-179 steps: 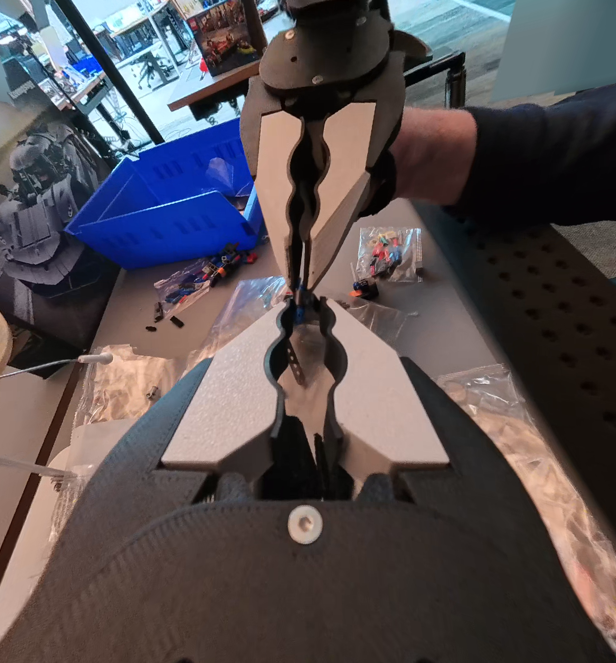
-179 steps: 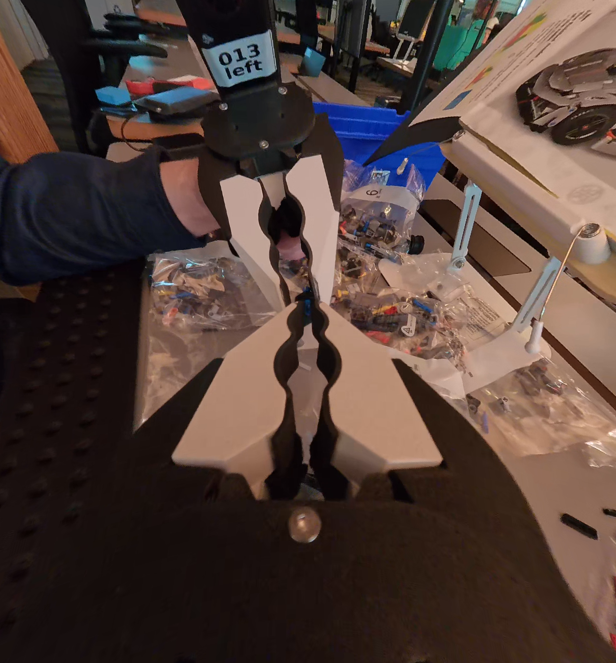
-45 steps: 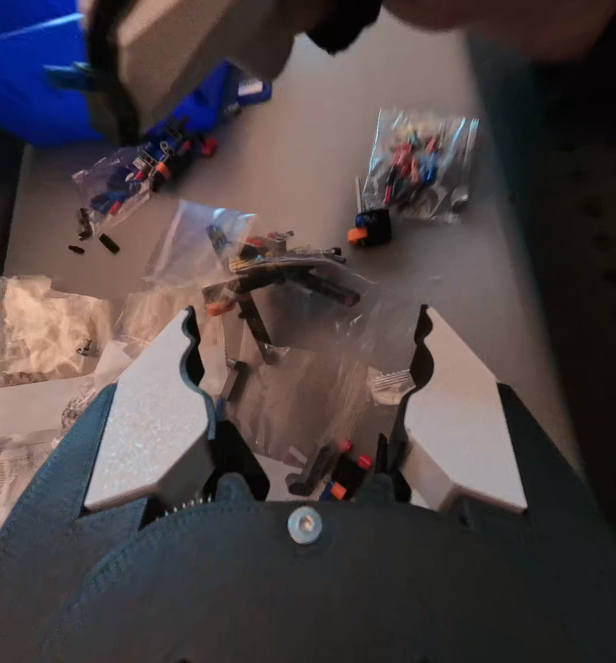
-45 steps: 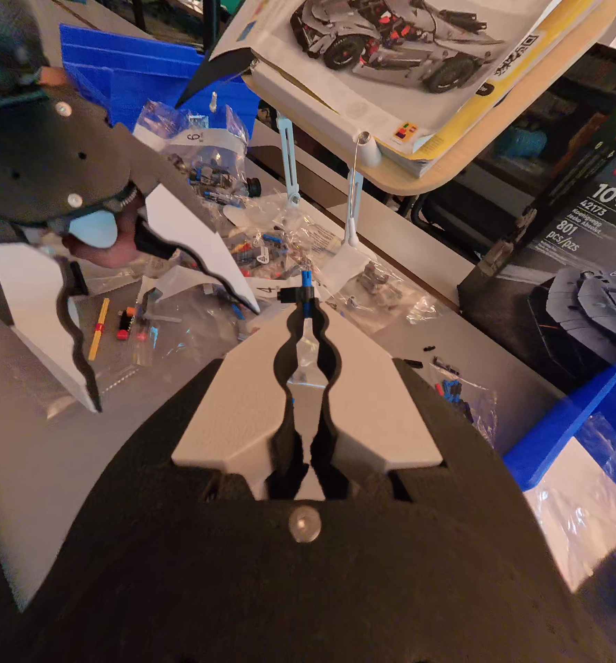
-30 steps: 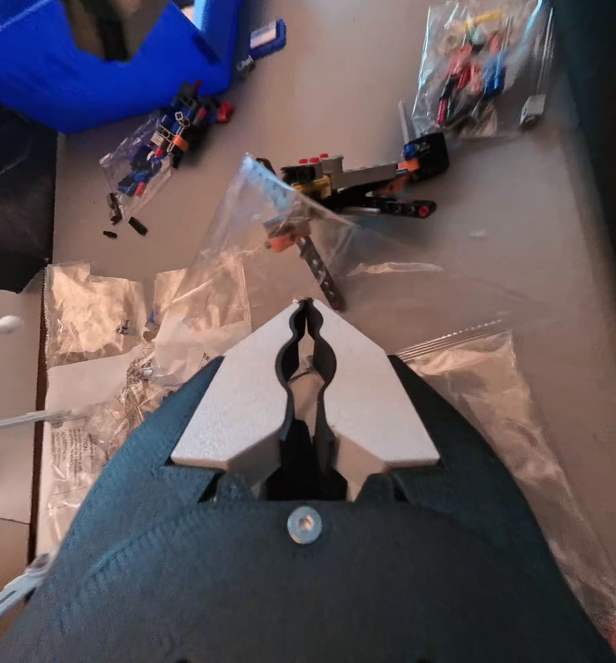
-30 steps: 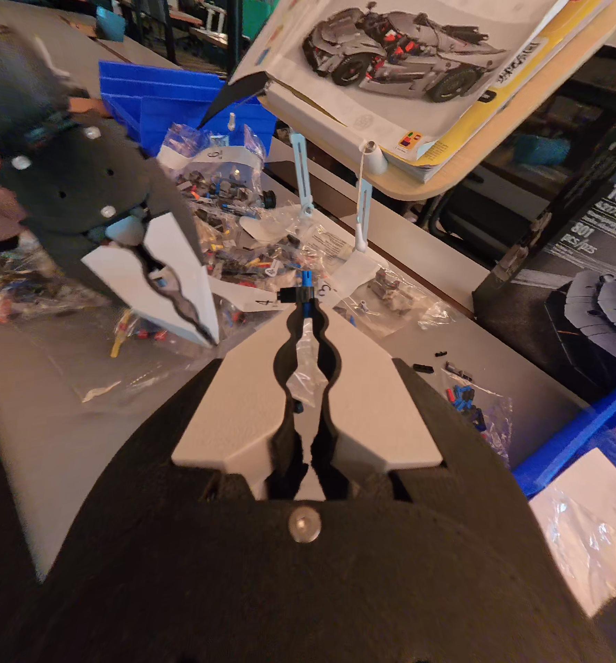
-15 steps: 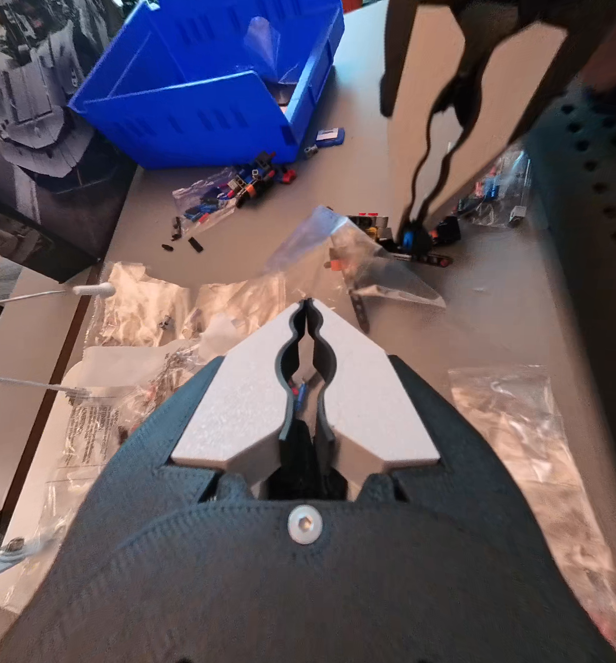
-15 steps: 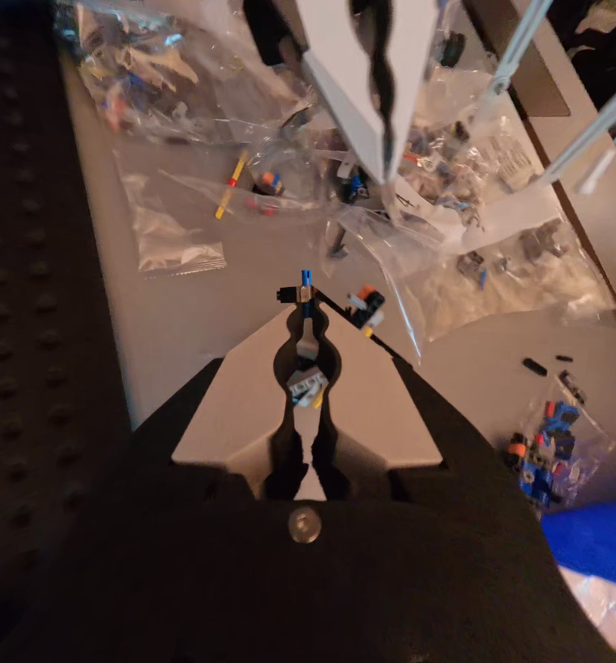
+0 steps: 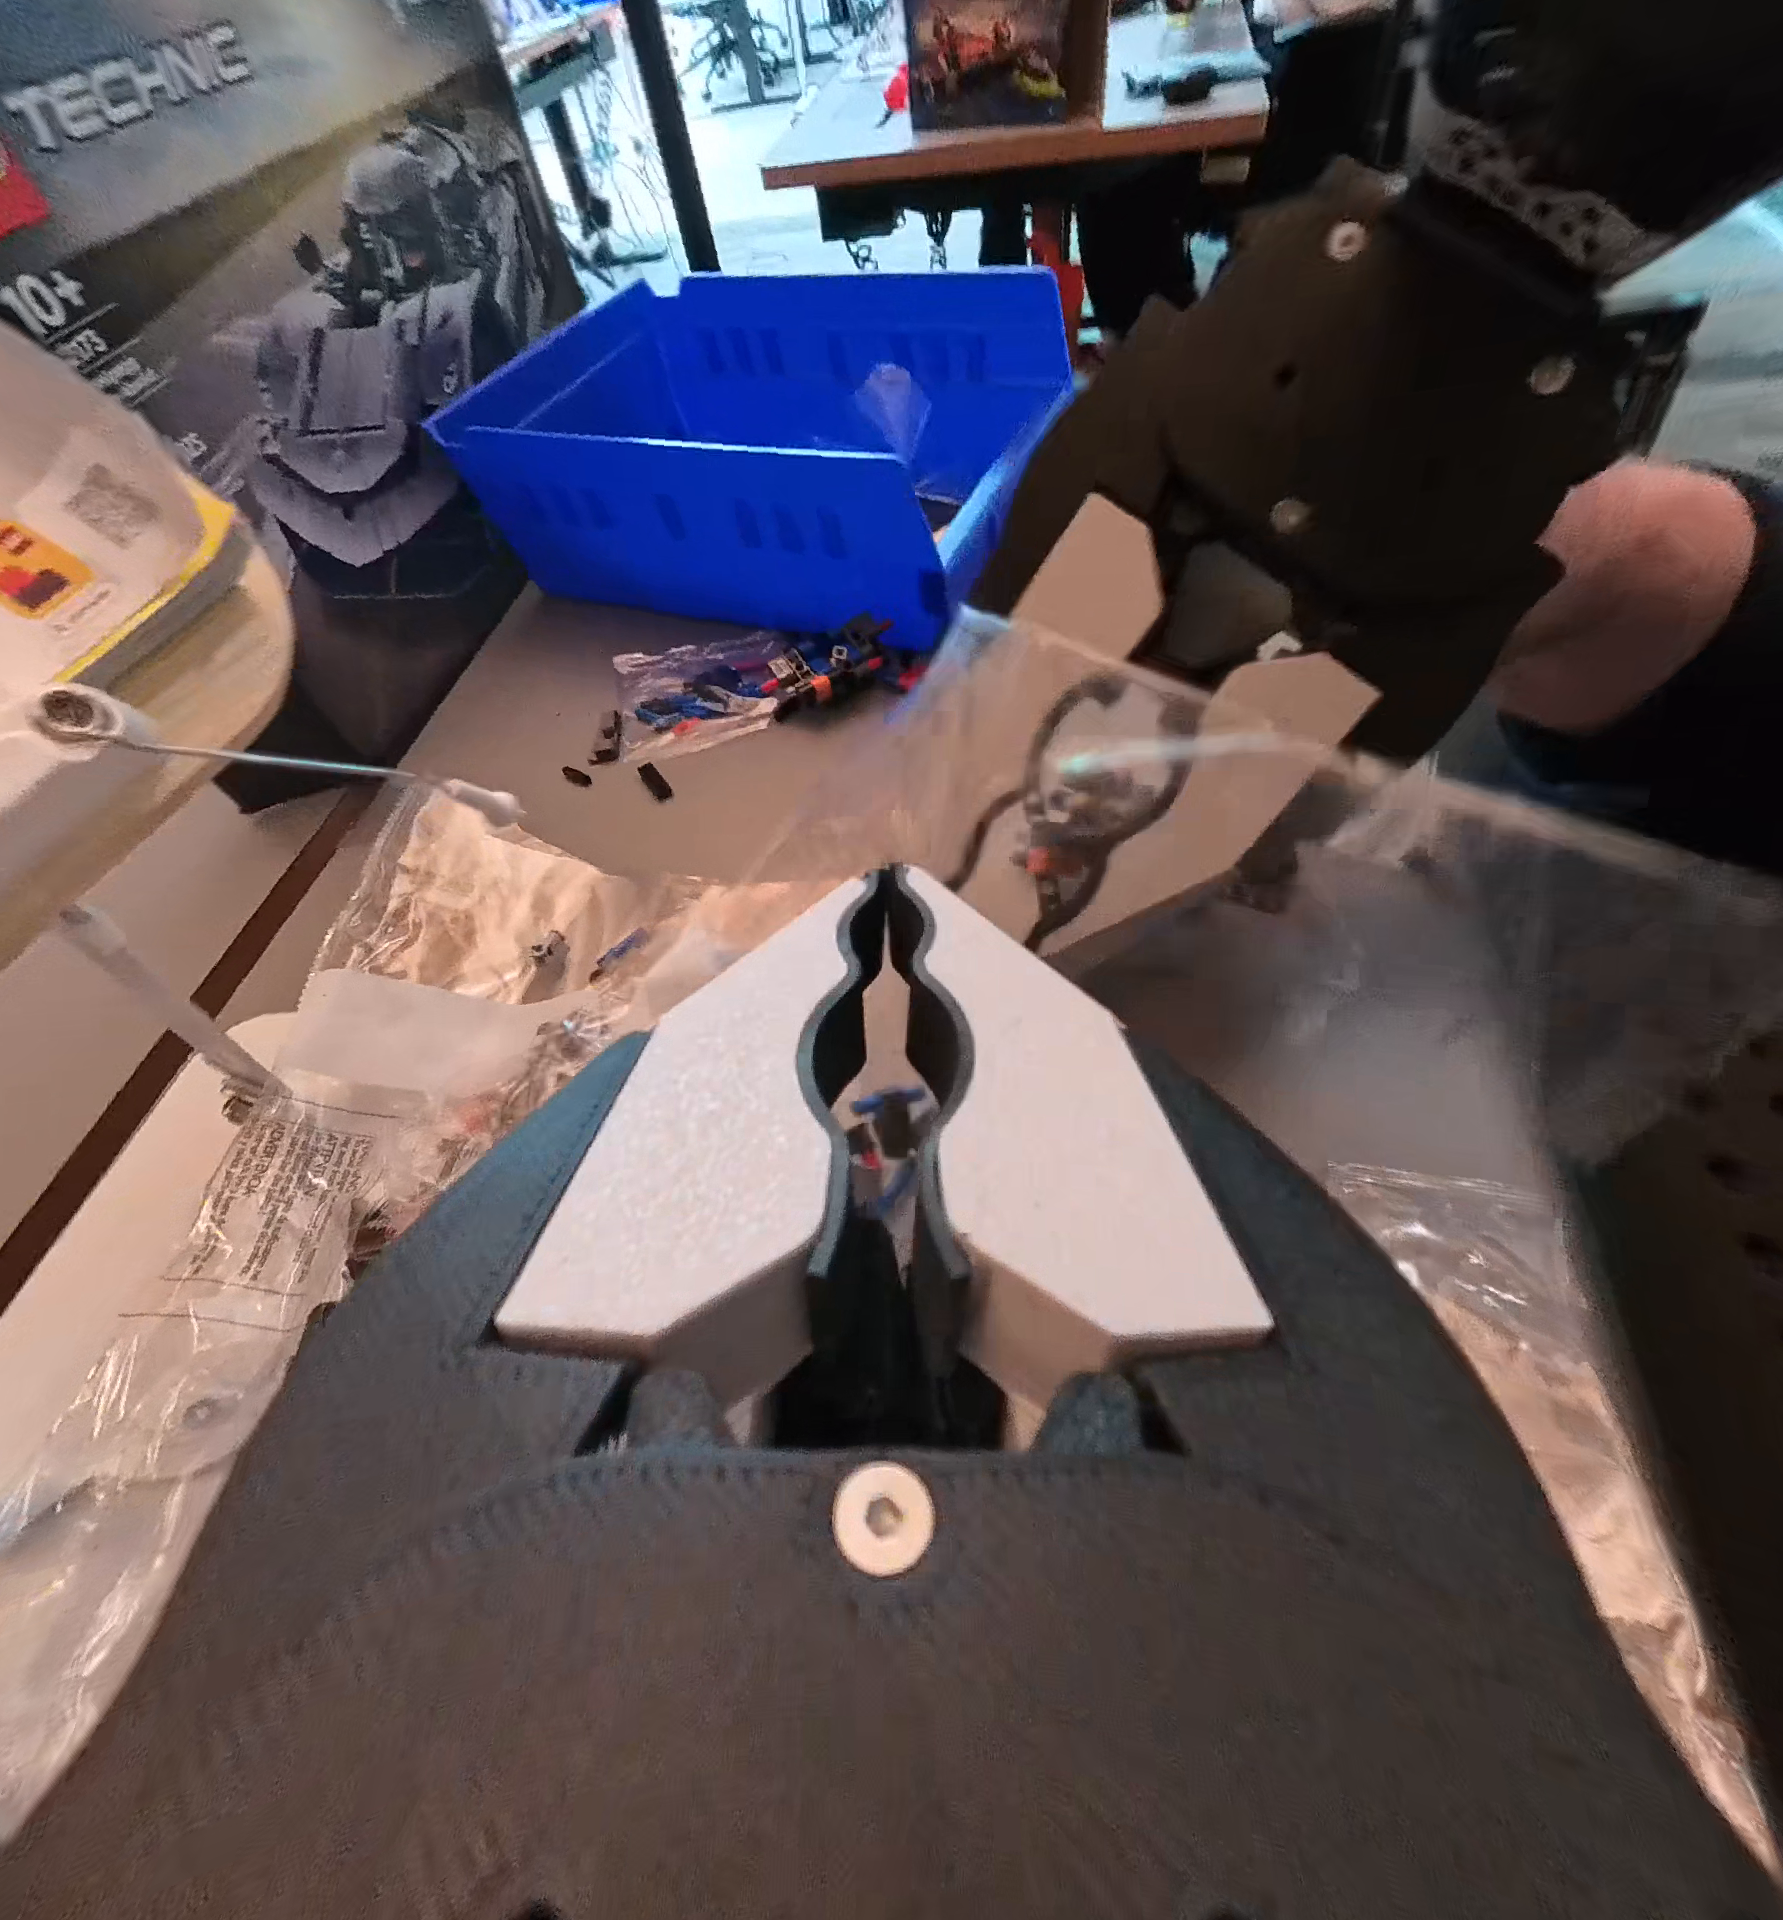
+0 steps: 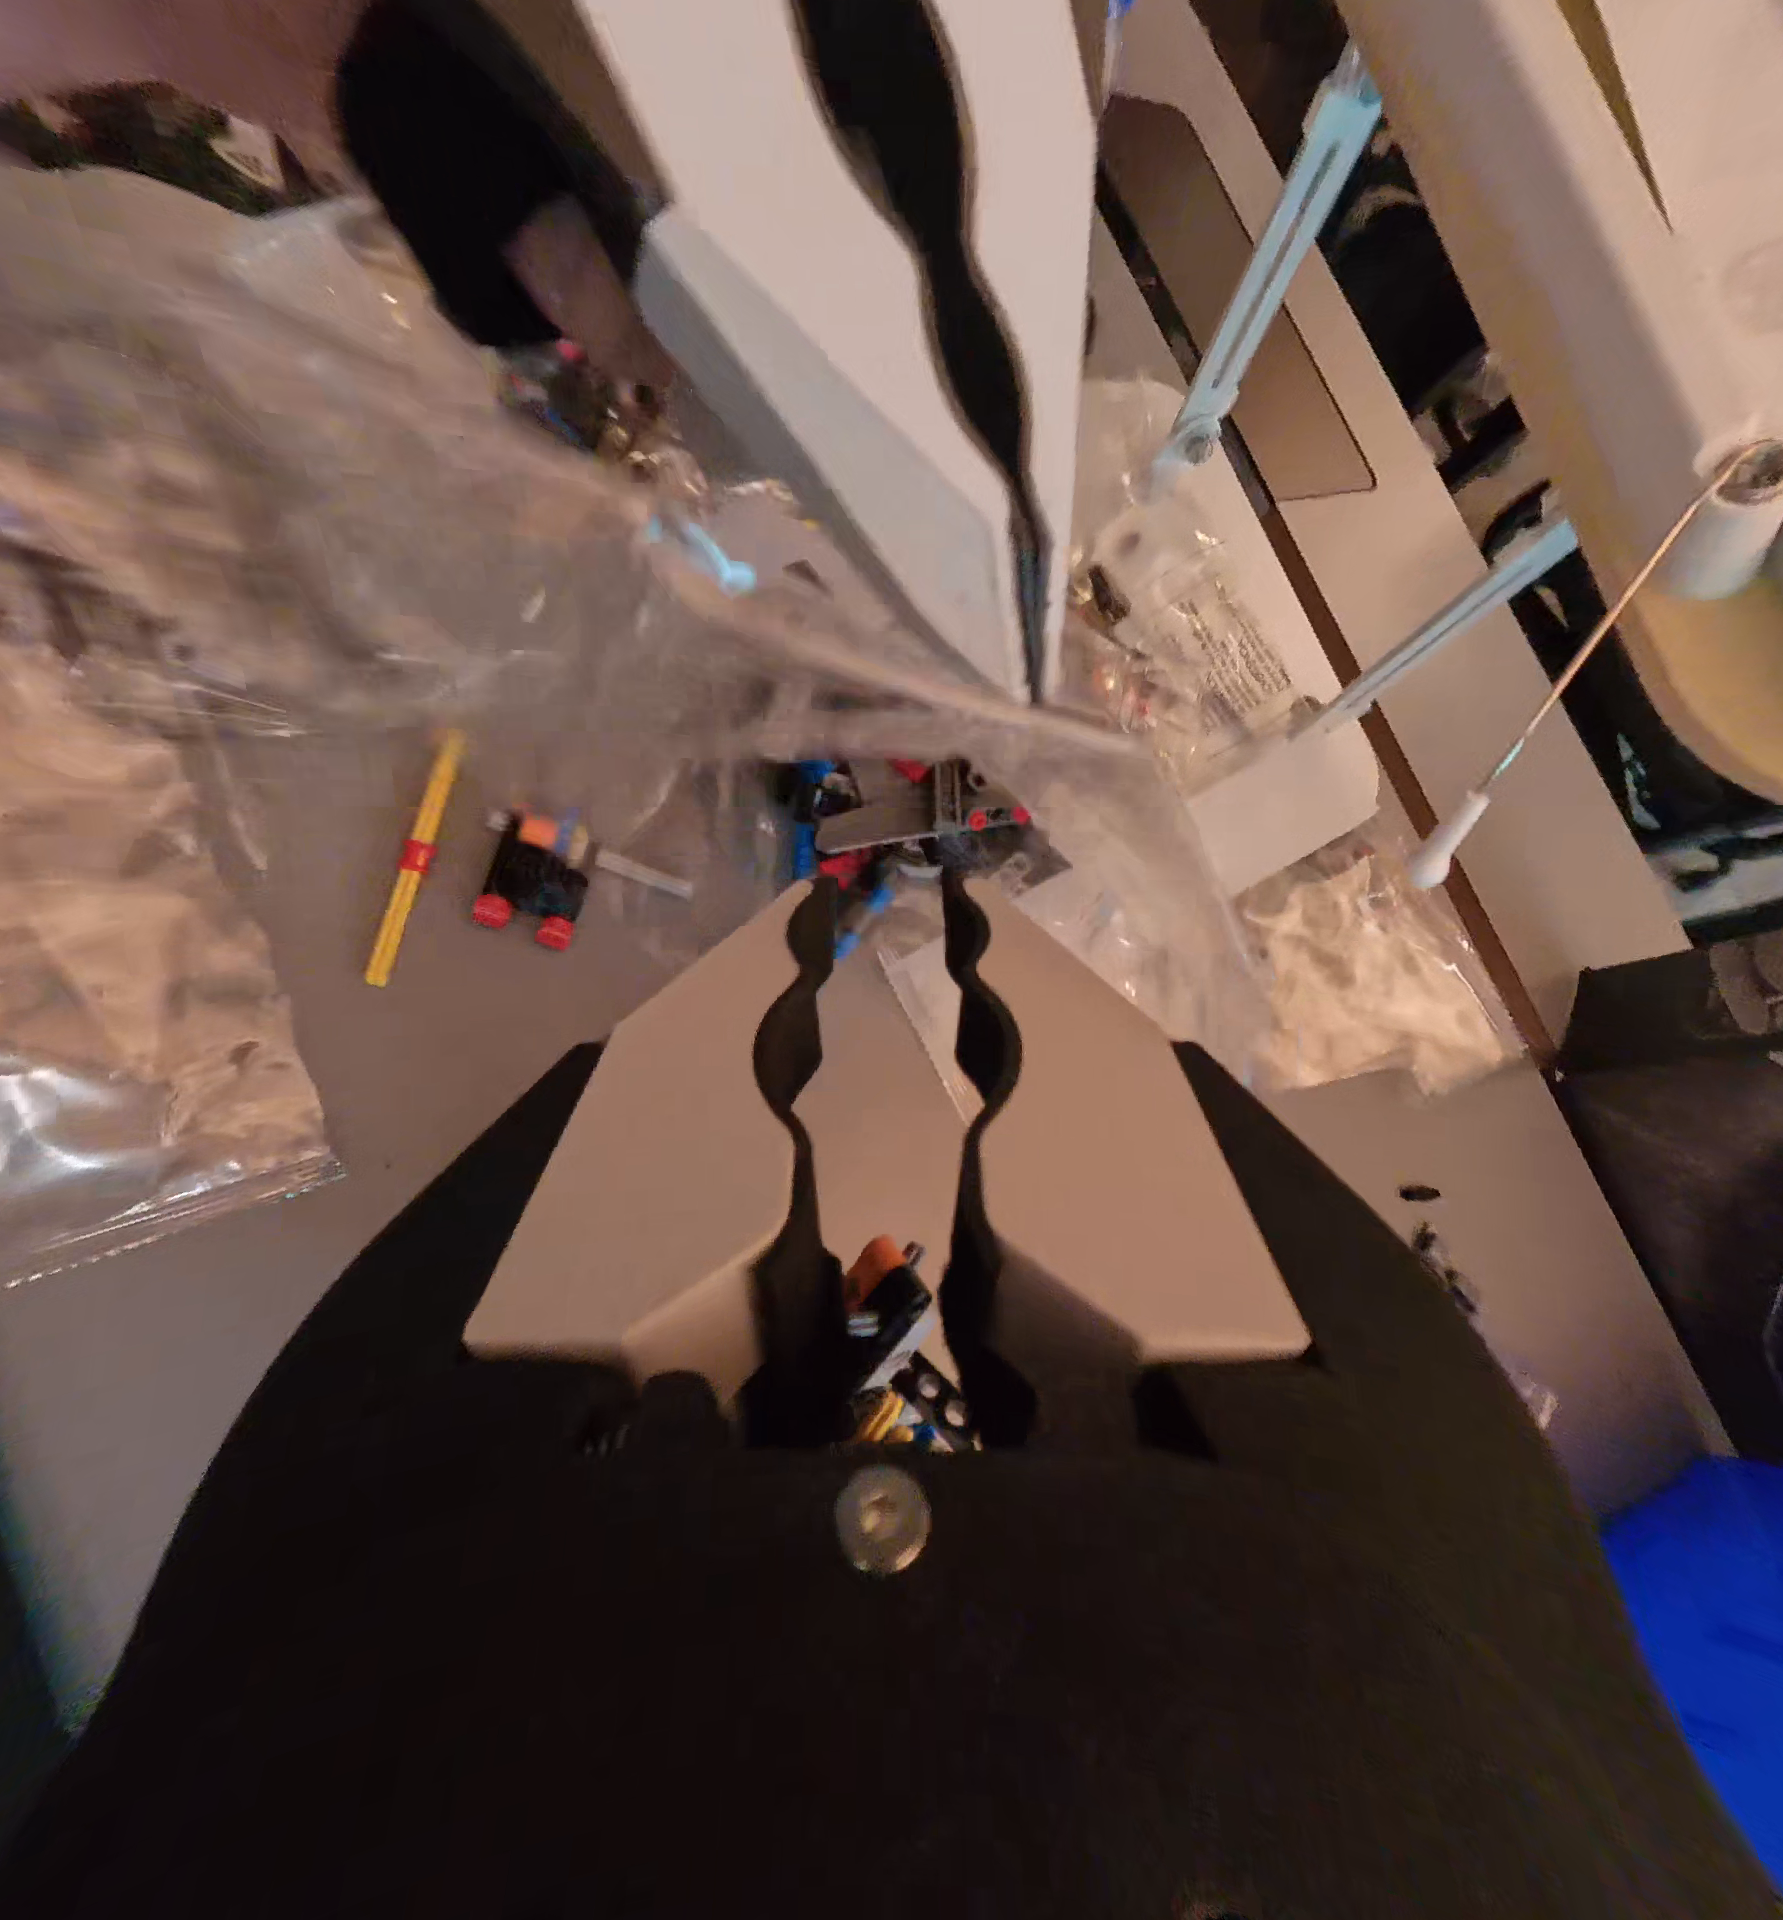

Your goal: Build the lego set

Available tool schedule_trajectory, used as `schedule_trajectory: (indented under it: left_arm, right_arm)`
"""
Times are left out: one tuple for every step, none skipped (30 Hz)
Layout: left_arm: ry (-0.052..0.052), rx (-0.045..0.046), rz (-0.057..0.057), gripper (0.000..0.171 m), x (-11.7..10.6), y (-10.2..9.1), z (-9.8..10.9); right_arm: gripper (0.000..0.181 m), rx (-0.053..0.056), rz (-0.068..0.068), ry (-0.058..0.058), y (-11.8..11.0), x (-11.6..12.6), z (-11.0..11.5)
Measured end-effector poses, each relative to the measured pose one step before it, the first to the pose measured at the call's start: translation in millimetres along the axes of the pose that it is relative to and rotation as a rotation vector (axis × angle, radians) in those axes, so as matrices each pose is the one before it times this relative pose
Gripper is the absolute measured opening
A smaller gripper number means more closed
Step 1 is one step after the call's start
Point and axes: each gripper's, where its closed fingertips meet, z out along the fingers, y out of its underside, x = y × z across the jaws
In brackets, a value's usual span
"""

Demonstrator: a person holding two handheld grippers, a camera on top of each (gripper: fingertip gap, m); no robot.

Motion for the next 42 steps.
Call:
schedule_trajectory:
  left_arm:
    - [-0.0093, 0.01555, -0.0138, 0.0, -4.05, -1.37, -3.74]
    - [-0.0086, 0.02003, -0.0154, 0.0, -3.99, -2.06, -4.13]
    - [-0.0041, 0.02218, -0.0175, 0.0, -3.5, -2.65, -4.19]
    - [-0.01, 0.01874, -0.0164, 0.0, -4.25, -2.11, -3.93]
    - [-0.015, 0.01343, -0.0155, 0.0, -4.95, -1.38, -3.39]
    - [-0.0089, 0.01109, -0.015, 0.0, -3.99, -0.62, -2.93]
    - [-0.0059, 0.01536, -0.017, 0.0, -3.52, -1.18, -2.77]
    - [-0.0122, 0.01575, -0.0183, 0.0, -4.5, -1.43, -2.42]
    - [-0.0077, 0.01493, -0.0175, 0.0, -3.77, -1.37, -1.93]
    - [-0.0067, 0.0123, -0.0147, 0.0, -3.27, -0.91, -1.64]
    - [-0.0152, 0.00694, -0.0101, 0.0, -4.07, -0.25, -1.43]
    - [-0.011, 0.00315, -0.0076, 0.0, -3.06, 0.22, -1.07]
    - [-0.0041, 0.00343, -0.0076, 0.0, -1.85, -0.08, -0.82]
    - [-0.0022, 0.00445, -0.0049, 0.0, -1.12, -0.46, -0.63]
    - [-0.0023, 0.00442, -0.003, 0.0, -0.87, -0.45, -0.63]
    - [-0.0011, 0.00284, -0.0029, 0.0, -0.55, -0.36, -0.59]
    - [0.0001, -0.00005, -0.0034, 0.0, -0.31, 0.02, -0.17]
    - [0.0007, -0.00193, -0.0021, 0.0, -0.14, 0.34, -0.02]
    - [-0.0008, -0.00113, 0.0001, 0.0, -0.23, 0.44, 0.0]
    - [0.0024, 0.0006, -0.0013, 0.0, 0.27, 0.04, -0.11]
    - [0.0032, -0.00027, -0.0015, 0.0, 0.32, 0.14, -0.05]
    - [0.0043, -0.00614, -0.0004, 0.0, 0.64, 0.86, 0.08]
    - [0.0091, -0.01048, -0.0007, 0.0, 1.26, 1.72, 0.47]
    - [0.0054, -0.00601, 0.0004, 0.0, 1.01, 1.16, 0.52]
    - [0.0025, -0.00024, 0.0001, 0.0, 0.43, 0.33, 0.55]
    - [0.006, -0.0023, -0.0022, 0.0, 0.94, 0.55, 0.63]
    - [0.0005, -0.00283, 0.0004, 0.0, -0.05, 0.74, 0.52]
    - [-0.0049, -0.00064, 0.0017, 0.0, -0.82, 0.38, 0.02]
    - [-0.0009, -0.00016, -0.0015, 0.0, -0.53, 0.19, -0.39]
    - [-0.0001, 0.00228, -0.0029, 0.0, -0.59, -0.19, -0.58]
    - [-0.0024, 0.00367, -0.0039, 0.0, -0.88, -0.54, -0.72]
    - [-0.0044, 0.00348, -0.0036, 0.0, -1.29, -0.61, -0.82]
    - [-0.0009, 0.00197, -0.002, 0.0, -0.59, -0.32, -0.78]
    - [0.0018, 0.00219, -0.0016, 0.0, -0.11, -0.28, -0.57]
    - [-0.001, 0.00244, -0.0026, 0.0, -0.6, -0.26, -0.39]
    - [-0.0003, -0.00024, -0.0024, 0.0, -0.44, 0.23, -0.16]
    - [0.0009, -0.00168, -0.0014, 0.0, -0.18, 0.48, 0.03]
    - [0.0011, -0.00141, -0.0001, 0.0, 0.18, 0.28, 0.02]
    - [0.0012, -0.00108, 0.0005, 0.0, 0.13, 0.15, -0.08]
    - [0.0003, -0.00109, 0.001, 0.0, 0.17, 0.08, -0.14]
    - [-0.0014, -0.00016, -0.0004, 0.0, -0.19, -0.14, -0.24]
    - [-0.0003, 0.00141, -0.0017, 0.0, -0.21, -0.32, -0.38]
  right_arm:
    - [0.016, 0.0192, 0.0021, -0.0007, -2.76, -0.08, -4.69]
    - [0.015, 0.0216, 0.0029, 0.0098, -2.27, 1.84, -6.39]
    - [0.013, 0.0295, 0.0026, -0.0165, -3.19, -1.77, -7.63]
    - [0.01, 0.0366, 0.0066, -0.0218, -4.29, -2.32, -8.18]
    - [0.006, 0.0381, 0.0034, -0.0466, -4.5, -6.63, -7.64]
    - [0.002, 0.0198, 0.0003, -0.0865, -2.47, -13.64, -5.81]
    - [0.002, -0.0005, 0.0006, -0.0718, -0.01, -12.55, -2.54]
    - [0.004, -0.0138, 0.0015, -0.0648, 1.56, -11.97, 1.11]
    - [0.003, -0.0244, -0.0024, -0.0862, 2.85, -15.31, 4.81]
    - [0.003, -0.0266, -0.0134, -0.0476, 2.45, -9.64, 7.69]
    - [0.007, -0.0295, -0.0108, -0.0047, 2.19, -2.86, 8.55]
    - [0.01, -0.0423, 0.0059, -0.0273, 3.06, -5.23, 9.1]
    - [0.013, -0.0339, 0.0074, -0.0408, 1.79, -6.37, 8.94]
    - [0.02, -0.0028, 0.0019, -0.0133, -2.18, -1.34, 8.2]
    - [0.028, -0.0034, 0.0235, 0.0382, -1.51, 8.51, 8.09]
    - [0.031, -0.0377, 0.04, 0.0142, 3.09, 5.01, 9.99]
    - [0.03, -0.063, 0.041, 0.0264, 6.74, 6.6, 11.01]
    - [0.028, -0.0655, 0.0299, 0.0503, 7.23, 9.61, 10.49]
    - [0.026, -0.0488, 0.0132, 0.0247, 5.5, 4.45, 9.56]
    - [0.025, -0.0373, 0.0055, -0.0074, 3.83, -1.42, 7.61]
    - [0.024, -0.0339, 0.0046, 0.0192, 3.01, 1.84, 4.94]
    - [0.024, -0.0279, -0.0023, 0.0355, 1.95, 3.85, 3.11]
    - [0.024, -0.0137, -0.0081, 0.0074, 0.49, -0.03, 2.53]
    - [0.024, 0.0052, -0.0017, -0.0002, -1.85, -0.23, 1.53]
    - [0.021, 0.0064, 0.0058, -0.0021, -1.6, 0.35, 0.62]
    - [0.018, -0.0003, -0.0019, -0.0081, 0.68, -0.76, -0.98]
    - [0.017, -0.0078, -0.0069, 0.0023, 2.19, 1.18, -1.16]
    - [0.017, -0.012, 0.0054, 0.0188, 3.69, 3.77, -2.06]
    - [0.017, -0.0099, 0.0159, 0.0161, 4.79, 3.29, -2.96]
    - [0.021, 0.0121, 0.0042, 0.0111, -0.09, 1.34, -5.05]
    - [0.018, 0.0463, -0.0124, -0.0034, -5.49, -2.04, -6.77]
    - [0.012, 0.0484, -0.0173, -0.0296, -7.26, -7.03, -7.05]
    - [0.008, 0.0366, -0.0125, -0.0408, -6.18, -9.1, -4.72]
    - [0.005, 0.0214, -0.0097, -0.0687, -4.39, -12.25, -0.69]
    - [0.005, 0.0102, -0.0002, -0.0468, -2.64, -8.3, 2.77]
    - [0.009, -0.0172, 0.0139, 0.0127, 1.35, 1.88, 5.69]
    - [0.013, -0.0518, 0.0049, -0.0042, 6.13, -0.35, 8.35]
    - [0.013, -0.0503, -0.0028, 0.0032, 6.21, 0.25, 8.39]
    - [0.008, -0.037, -0.0006, 0.0177, 4.31, 2.1, 6.47]
    - [0.001, 0.0174, 0.0035, -0.008, -4.02, -1.56, 1.37]
    - [0.001, -0.0021, -0.0037, -0.0221, -0.85, -3.18, 1.04]
    - [0.001, 0.002, -0.0104, -0.0004, 0.02, -0.18, -0.7]
